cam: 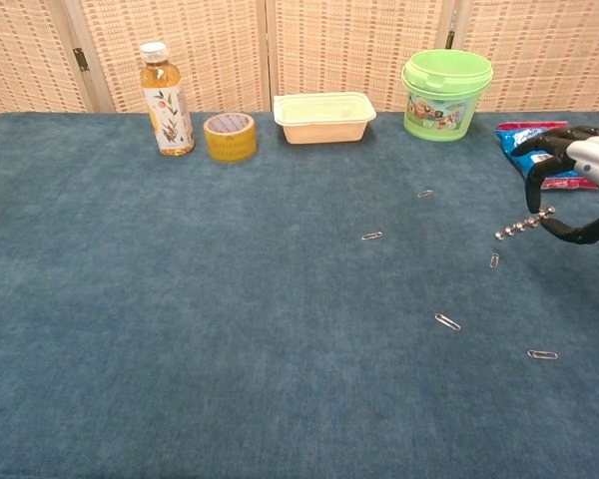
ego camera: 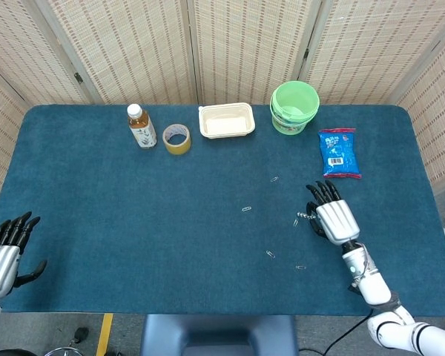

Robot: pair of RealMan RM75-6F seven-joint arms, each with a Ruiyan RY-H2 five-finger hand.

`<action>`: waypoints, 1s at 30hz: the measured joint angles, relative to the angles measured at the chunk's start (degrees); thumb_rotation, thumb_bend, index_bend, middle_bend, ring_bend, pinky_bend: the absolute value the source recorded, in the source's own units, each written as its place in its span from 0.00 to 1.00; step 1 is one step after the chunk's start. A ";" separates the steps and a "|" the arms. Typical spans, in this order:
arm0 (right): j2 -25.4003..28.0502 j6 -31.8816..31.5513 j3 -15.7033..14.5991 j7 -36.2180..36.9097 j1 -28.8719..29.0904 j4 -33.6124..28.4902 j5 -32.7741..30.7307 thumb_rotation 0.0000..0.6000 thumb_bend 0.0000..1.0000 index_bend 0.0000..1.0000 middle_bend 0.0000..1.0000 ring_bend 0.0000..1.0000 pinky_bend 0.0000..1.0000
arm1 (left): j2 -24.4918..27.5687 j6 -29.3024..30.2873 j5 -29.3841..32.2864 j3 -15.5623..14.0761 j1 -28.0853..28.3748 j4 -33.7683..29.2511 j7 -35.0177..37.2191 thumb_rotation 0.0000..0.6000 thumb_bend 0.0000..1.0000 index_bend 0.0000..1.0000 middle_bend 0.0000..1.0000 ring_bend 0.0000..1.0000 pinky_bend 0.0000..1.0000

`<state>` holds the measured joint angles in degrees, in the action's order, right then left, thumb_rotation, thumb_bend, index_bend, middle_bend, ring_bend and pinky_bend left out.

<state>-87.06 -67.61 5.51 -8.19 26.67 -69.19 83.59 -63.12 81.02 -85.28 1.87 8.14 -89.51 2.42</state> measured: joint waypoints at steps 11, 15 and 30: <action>-0.63 0.38 -0.82 -0.66 -0.19 0.07 0.01 1.00 0.45 0.81 0.15 0.01 0.00 | 0.06 -0.13 0.18 0.06 0.03 0.08 -0.01 1.00 0.37 0.00 0.04 0.07 0.05; -0.73 0.75 -0.97 -0.18 -0.25 0.32 -0.17 1.00 0.45 0.81 0.15 0.01 0.00 | 0.05 -0.04 0.07 0.04 0.01 0.05 -0.07 1.00 0.37 0.00 0.04 0.07 0.05; 1.85 -3.24 -0.14 1.83 -1.63 -0.89 0.24 1.00 0.45 0.81 0.15 0.01 0.00 | -0.33 0.46 -0.09 0.07 -0.14 0.21 -0.81 1.00 0.37 0.00 0.04 0.07 0.05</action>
<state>-85.21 -70.85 5.37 -6.36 25.04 -70.08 83.83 -63.45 81.47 -85.37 1.94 8.00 -89.30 1.60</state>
